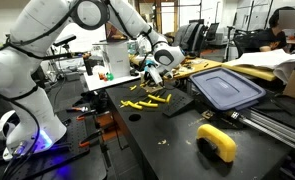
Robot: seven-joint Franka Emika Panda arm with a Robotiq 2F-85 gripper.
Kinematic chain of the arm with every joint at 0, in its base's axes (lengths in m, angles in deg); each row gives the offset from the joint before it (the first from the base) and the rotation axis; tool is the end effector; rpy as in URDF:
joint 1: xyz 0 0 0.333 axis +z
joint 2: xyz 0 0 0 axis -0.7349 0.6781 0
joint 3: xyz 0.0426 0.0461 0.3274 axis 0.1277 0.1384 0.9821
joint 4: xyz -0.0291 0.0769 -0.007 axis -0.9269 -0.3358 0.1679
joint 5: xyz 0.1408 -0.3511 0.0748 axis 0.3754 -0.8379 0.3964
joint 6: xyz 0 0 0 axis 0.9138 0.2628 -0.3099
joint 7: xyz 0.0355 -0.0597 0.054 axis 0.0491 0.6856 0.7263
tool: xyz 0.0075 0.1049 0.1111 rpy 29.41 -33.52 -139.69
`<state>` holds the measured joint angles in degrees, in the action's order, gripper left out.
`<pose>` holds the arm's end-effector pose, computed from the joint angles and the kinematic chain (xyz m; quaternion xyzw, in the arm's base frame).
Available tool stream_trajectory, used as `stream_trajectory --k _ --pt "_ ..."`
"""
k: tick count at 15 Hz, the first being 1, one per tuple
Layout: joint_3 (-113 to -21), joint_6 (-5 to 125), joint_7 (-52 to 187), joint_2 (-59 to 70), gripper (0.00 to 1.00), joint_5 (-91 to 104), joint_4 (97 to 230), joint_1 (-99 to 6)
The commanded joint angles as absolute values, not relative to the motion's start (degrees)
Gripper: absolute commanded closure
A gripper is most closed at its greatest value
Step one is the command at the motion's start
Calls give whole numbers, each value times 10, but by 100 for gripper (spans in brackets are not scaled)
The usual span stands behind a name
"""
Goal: Take the two yellow objects off of their holder
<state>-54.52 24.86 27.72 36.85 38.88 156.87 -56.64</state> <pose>0.6379 0.0487 0.1471 -0.9026 -0.1578 0.1752 0.3601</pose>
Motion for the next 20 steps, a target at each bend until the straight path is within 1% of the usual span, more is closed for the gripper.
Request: stream_trajectory --k 1,4,5,6,7,8,11,13,14,15,20 --pt "-537 238 285 353 96 390 1598 -573" --pt "-538 239 289 355 96 392 1609 -573" --pt "-539 243 290 353 91 391 1614 -572" --pt "-541 254 289 350 59 390 1621 -570" --pt "-542 263 284 346 58 388 1627 -570" --pt "-543 273 278 341 53 385 1634 -569" --pt "-543 298 268 330 28 376 1649 -566" --pt "-544 320 262 319 15 369 1662 -565" --pt "-544 332 259 313 6 365 1670 -564" --pt "-545 349 254 302 1 360 1681 -564" --pt "-554 457 242 234 0 310 1739 -557"
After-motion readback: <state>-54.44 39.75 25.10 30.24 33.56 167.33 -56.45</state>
